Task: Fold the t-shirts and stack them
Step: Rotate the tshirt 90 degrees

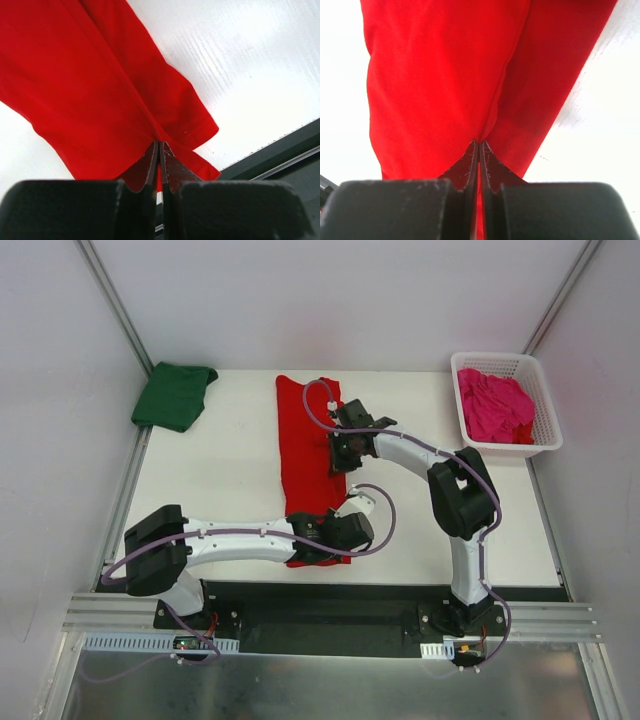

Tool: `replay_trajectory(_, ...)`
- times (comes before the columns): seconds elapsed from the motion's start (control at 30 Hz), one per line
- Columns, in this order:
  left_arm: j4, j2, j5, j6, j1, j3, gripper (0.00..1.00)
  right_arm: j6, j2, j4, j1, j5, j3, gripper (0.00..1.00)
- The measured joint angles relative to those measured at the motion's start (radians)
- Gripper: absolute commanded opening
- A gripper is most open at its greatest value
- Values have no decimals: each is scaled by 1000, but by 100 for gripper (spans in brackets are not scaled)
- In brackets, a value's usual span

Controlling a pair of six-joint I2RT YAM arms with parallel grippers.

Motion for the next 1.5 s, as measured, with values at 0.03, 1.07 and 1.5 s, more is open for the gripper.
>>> replay_trajectory(0.03, 0, 6, 0, 1, -2, 6, 0, 0, 0, -1, -2, 0, -2, 2)
replay_trajectory(1.07, 38, 157, 18, 13, -28, 51, 0, -11, -20, -18, -21, 14, -35, 2)
replay_trajectory(1.5, 63, 192, 22, 13, -34, 53, 55, -16, -20, -17, -23, 24, -41, 29)
